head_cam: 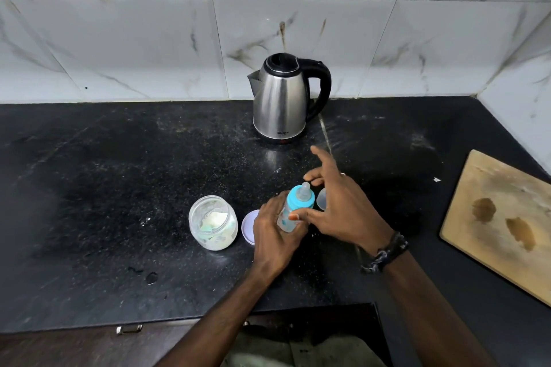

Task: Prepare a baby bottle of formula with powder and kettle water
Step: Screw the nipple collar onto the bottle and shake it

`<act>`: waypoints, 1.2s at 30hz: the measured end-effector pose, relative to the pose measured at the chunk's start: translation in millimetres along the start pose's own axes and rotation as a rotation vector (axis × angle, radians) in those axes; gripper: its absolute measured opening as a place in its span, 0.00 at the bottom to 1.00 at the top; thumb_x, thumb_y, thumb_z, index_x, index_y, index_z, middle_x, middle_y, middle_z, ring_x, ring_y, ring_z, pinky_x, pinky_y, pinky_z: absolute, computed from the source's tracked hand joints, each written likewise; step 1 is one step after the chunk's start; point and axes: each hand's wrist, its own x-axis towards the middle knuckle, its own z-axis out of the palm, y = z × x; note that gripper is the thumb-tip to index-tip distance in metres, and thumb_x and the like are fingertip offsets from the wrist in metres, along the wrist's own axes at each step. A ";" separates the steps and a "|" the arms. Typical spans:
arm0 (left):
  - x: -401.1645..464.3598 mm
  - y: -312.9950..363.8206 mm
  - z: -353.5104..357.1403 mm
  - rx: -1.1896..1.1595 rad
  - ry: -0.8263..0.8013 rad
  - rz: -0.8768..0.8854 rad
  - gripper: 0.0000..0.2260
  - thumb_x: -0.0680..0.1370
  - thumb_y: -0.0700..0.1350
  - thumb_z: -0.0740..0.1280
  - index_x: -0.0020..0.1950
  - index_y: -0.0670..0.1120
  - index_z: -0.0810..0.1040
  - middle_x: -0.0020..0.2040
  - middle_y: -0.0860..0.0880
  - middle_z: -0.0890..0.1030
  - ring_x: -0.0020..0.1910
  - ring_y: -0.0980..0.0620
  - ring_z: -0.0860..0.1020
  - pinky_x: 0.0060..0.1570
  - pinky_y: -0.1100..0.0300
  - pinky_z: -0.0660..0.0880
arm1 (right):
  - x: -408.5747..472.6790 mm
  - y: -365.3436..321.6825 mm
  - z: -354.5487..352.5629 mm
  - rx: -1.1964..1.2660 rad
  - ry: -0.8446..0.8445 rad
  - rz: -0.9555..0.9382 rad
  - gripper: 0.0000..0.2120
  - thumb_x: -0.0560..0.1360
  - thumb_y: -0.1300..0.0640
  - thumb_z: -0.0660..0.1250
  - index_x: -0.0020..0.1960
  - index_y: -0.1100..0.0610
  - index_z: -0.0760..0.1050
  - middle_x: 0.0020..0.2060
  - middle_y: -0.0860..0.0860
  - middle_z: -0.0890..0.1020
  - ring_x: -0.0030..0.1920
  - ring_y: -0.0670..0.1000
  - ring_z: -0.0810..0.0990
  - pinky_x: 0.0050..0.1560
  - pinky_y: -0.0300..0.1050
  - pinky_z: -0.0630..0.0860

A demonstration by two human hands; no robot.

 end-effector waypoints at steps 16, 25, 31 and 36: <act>7.0 -1.0 -4.0 -0.020 0.028 0.026 0.17 0.72 0.42 0.77 0.59 0.52 0.81 0.52 0.57 0.84 0.50 0.51 0.83 0.51 0.39 0.78 | 4.4 -11.4 14.0 -0.099 0.137 0.088 0.61 0.54 0.22 0.67 0.78 0.50 0.54 0.54 0.48 0.81 0.54 0.52 0.80 0.56 0.49 0.75; 15.4 -1.7 -7.2 -0.066 -0.005 0.008 0.17 0.74 0.44 0.77 0.62 0.49 0.81 0.54 0.52 0.85 0.54 0.47 0.83 0.54 0.39 0.78 | 9.9 -0.2 17.0 0.198 0.078 -0.071 0.42 0.69 0.59 0.78 0.76 0.48 0.60 0.57 0.38 0.81 0.57 0.43 0.81 0.64 0.47 0.75; 21.1 -4.3 -6.9 -0.063 -0.007 -0.037 0.21 0.73 0.48 0.79 0.65 0.49 0.81 0.56 0.53 0.85 0.56 0.50 0.83 0.55 0.42 0.79 | 15.2 2.9 6.7 0.279 0.052 -0.108 0.41 0.70 0.70 0.72 0.76 0.50 0.59 0.60 0.42 0.83 0.63 0.39 0.79 0.69 0.47 0.73; 22.7 -7.5 -7.0 -0.064 -0.005 -0.038 0.20 0.74 0.49 0.78 0.64 0.50 0.81 0.55 0.52 0.85 0.54 0.49 0.83 0.54 0.40 0.79 | 21.9 5.5 9.1 0.217 -0.003 -0.110 0.45 0.69 0.69 0.74 0.77 0.48 0.56 0.60 0.42 0.83 0.65 0.43 0.78 0.70 0.52 0.72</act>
